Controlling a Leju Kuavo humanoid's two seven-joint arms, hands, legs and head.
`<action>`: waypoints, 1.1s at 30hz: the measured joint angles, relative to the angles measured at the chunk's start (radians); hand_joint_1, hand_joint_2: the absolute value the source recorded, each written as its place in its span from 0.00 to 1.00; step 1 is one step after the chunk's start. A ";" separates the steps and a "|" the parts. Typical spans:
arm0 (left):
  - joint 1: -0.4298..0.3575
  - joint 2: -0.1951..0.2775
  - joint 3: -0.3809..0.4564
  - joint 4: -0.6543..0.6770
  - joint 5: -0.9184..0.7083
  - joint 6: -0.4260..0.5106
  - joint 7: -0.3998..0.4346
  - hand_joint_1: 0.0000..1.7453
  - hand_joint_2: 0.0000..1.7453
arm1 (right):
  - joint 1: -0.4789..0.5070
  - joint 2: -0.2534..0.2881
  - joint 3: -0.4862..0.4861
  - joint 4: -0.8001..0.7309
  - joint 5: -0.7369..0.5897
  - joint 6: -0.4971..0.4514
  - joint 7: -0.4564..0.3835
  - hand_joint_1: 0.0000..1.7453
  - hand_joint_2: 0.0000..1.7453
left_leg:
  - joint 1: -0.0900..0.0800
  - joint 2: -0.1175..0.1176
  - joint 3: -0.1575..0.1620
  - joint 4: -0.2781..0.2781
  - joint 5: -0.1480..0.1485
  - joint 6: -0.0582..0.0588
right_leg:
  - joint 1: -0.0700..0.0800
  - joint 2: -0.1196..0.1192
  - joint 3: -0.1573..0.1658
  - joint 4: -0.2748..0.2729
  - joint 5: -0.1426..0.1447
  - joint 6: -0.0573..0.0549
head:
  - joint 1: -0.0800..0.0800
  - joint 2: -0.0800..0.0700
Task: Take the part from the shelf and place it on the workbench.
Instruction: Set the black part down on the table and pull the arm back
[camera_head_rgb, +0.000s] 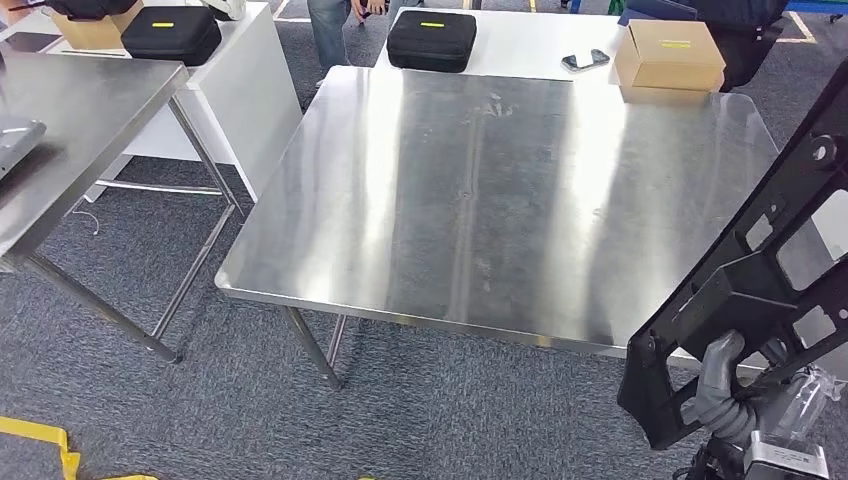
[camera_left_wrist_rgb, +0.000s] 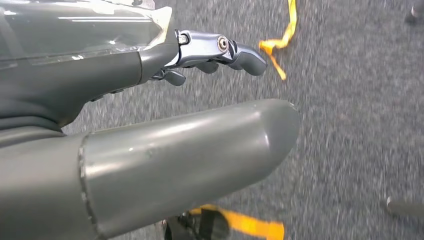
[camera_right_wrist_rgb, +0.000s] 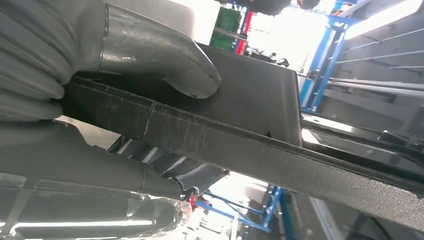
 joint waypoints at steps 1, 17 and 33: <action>-0.001 0.002 0.000 -0.001 -0.002 0.000 0.000 0.00 0.00 | -0.004 -0.003 -0.005 0.000 0.005 -0.005 0.000 1.00 1.00 | 0.008 -0.003 -0.016 0.033 -0.017 -0.021 | -0.006 0.003 0.005 -0.017 -0.005 -0.004 | 0.007 0.000; -0.001 0.017 -0.002 -0.009 -0.012 0.000 -0.001 0.00 0.00 | -0.032 -0.032 -0.061 -0.029 0.021 -0.015 0.010 1.00 1.00 | -0.174 0.007 -0.207 0.153 0.056 0.262 | 0.109 -0.010 0.099 -0.049 -0.068 -0.117 | 0.008 0.000; -0.002 0.000 -0.002 -0.009 -0.023 -0.006 0.001 0.00 0.00 | -0.070 -0.072 -0.106 -0.032 0.043 -0.026 0.036 1.00 1.00 | -0.106 0.001 0.013 0.070 -0.083 0.108 | 0.029 -0.019 -0.041 -0.022 0.044 -0.003 | 0.004 0.000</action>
